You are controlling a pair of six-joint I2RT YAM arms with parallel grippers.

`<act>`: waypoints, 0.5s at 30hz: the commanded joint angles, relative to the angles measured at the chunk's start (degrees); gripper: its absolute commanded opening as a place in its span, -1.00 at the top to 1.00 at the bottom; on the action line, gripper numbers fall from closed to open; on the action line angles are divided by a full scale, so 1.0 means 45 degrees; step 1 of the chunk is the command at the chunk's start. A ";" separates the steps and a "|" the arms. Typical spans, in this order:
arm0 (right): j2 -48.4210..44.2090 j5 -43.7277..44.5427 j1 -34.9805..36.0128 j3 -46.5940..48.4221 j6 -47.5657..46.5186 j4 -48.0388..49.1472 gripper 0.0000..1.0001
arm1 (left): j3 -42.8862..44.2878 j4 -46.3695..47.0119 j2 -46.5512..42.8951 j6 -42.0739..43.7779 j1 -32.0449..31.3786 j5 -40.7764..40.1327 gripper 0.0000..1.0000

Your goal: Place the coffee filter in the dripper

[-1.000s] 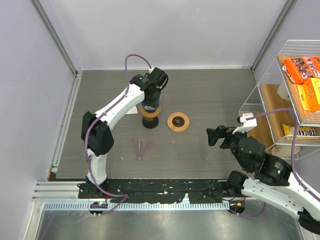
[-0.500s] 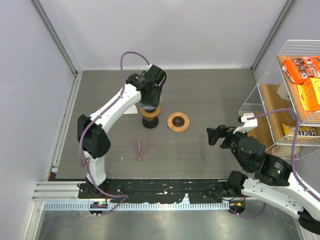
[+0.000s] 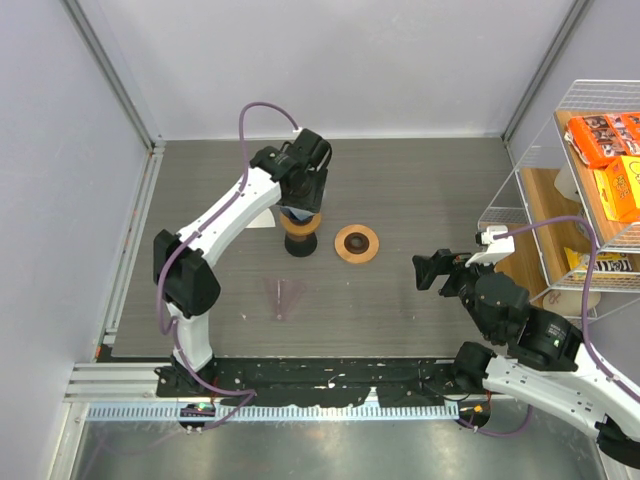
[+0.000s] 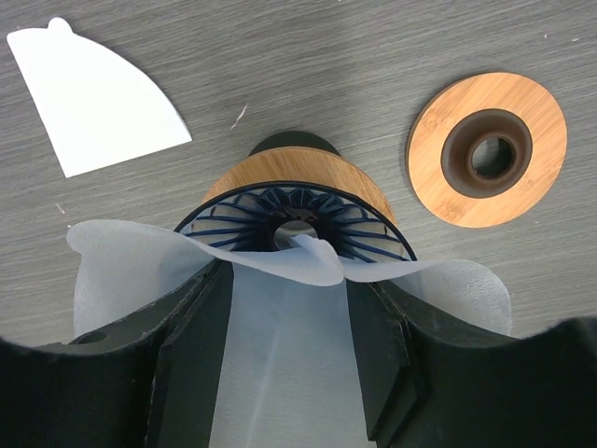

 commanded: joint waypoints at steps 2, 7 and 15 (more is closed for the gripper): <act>0.0080 0.0464 -0.0020 0.0274 0.0190 0.0323 -0.91 | 0.0263 0.0078 -0.0737 0.0021 0.0027 0.0123 -0.17; 0.0138 0.0601 -0.0020 0.0294 0.0190 0.0324 -0.90 | 0.0204 0.0175 -0.1128 0.0118 -0.0031 -0.0072 0.04; 0.0197 0.0601 -0.0020 0.0353 0.0268 0.0324 -0.90 | 0.0516 0.0273 -0.1928 0.0176 -0.0071 -0.0268 0.06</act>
